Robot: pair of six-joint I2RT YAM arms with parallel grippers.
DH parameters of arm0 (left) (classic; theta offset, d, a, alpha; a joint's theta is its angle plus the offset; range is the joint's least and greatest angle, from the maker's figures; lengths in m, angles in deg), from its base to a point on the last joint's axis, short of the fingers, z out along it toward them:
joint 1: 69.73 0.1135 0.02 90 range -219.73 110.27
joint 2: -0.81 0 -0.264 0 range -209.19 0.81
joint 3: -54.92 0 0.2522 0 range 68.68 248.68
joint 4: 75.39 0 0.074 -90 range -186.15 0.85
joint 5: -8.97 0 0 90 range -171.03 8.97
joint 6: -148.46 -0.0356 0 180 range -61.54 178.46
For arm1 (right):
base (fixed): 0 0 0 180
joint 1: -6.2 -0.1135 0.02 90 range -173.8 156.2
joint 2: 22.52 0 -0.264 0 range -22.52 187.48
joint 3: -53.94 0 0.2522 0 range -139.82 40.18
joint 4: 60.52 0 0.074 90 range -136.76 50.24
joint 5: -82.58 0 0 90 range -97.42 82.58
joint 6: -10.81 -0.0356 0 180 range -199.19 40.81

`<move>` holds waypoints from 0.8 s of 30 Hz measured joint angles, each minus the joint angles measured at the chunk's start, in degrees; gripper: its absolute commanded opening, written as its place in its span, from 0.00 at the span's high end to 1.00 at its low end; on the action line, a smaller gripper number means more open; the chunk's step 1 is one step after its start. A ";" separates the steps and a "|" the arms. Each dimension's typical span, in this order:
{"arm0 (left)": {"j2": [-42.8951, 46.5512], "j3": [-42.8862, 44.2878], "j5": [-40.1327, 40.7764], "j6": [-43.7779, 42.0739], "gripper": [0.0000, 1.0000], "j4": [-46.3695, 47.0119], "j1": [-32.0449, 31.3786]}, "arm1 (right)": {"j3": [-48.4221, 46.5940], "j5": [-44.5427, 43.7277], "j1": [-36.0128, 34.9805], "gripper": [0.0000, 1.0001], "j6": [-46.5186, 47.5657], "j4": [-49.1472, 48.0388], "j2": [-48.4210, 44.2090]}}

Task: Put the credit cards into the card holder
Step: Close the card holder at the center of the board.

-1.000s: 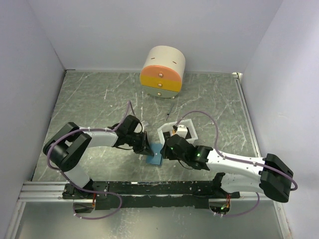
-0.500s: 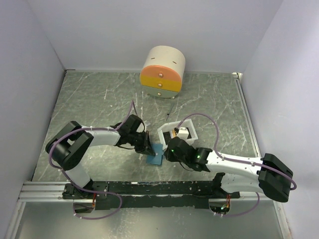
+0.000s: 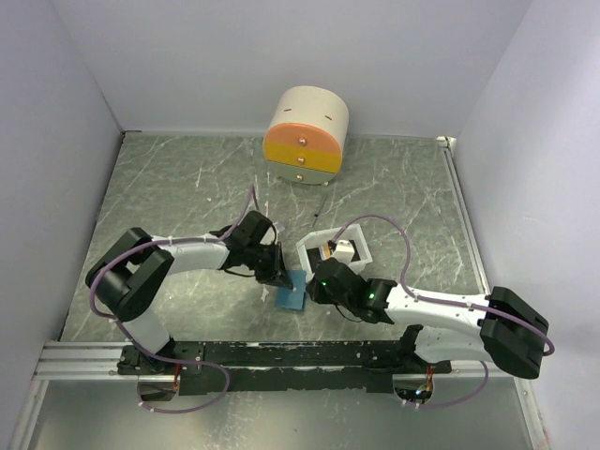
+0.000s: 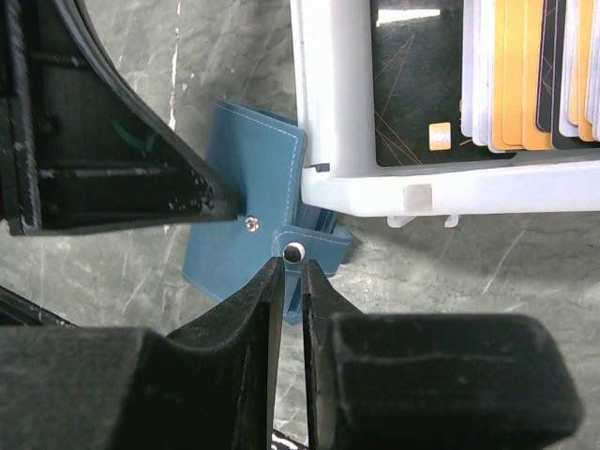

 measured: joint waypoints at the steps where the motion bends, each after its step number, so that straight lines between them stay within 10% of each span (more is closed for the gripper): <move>1: 0.15 0.68 0.76 -0.15 0.90 -0.74 0.00 | 0.15 0.04 0.00 0.85 -0.17 -0.22 0.00; 24: -0.96 2.99 9.01 -0.61 0.91 -0.57 0.00 | 4.00 3.52 2.16 0.85 -1.90 -5.42 0.72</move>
